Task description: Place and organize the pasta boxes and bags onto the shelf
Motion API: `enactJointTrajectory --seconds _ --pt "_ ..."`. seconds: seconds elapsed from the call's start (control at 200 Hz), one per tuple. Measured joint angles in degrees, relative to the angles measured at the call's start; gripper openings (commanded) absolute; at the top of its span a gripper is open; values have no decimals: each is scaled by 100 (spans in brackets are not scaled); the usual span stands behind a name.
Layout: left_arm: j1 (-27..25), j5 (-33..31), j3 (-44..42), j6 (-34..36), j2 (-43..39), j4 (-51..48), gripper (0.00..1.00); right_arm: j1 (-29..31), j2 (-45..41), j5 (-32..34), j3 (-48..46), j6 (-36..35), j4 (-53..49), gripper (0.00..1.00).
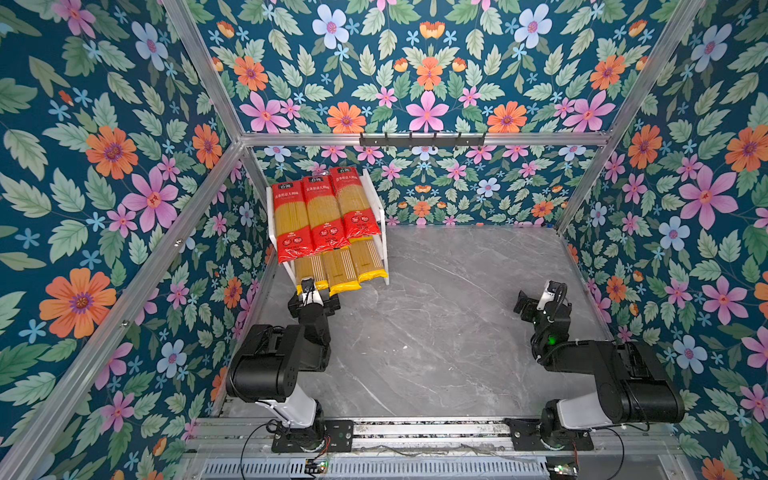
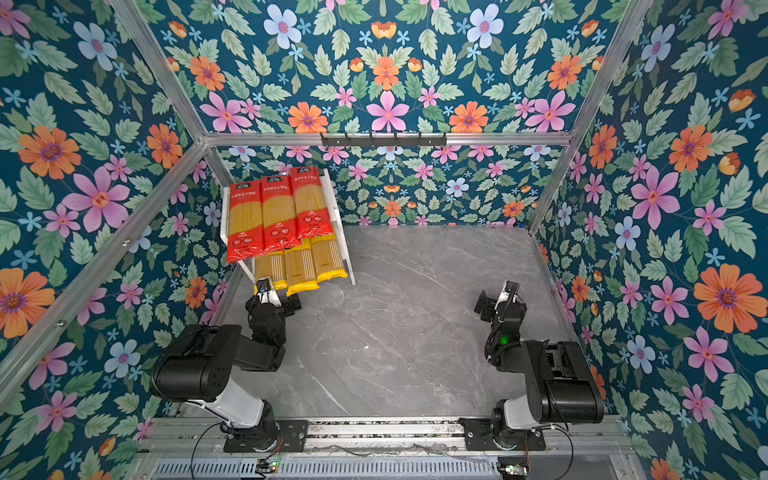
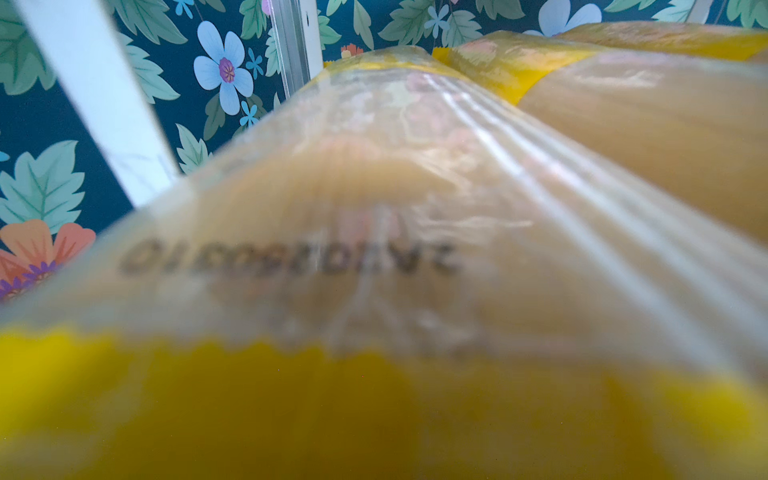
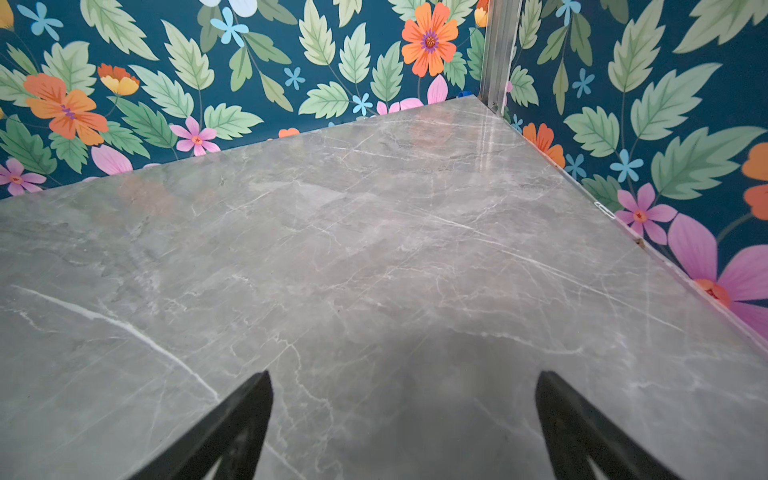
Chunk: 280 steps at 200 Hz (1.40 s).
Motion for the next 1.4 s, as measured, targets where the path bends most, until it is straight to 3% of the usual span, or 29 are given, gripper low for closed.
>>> enactJointTrajectory --seconds 1.4 --pt "0 0 0 0 0 0 100 76 13 -42 76 -153 -42 99"
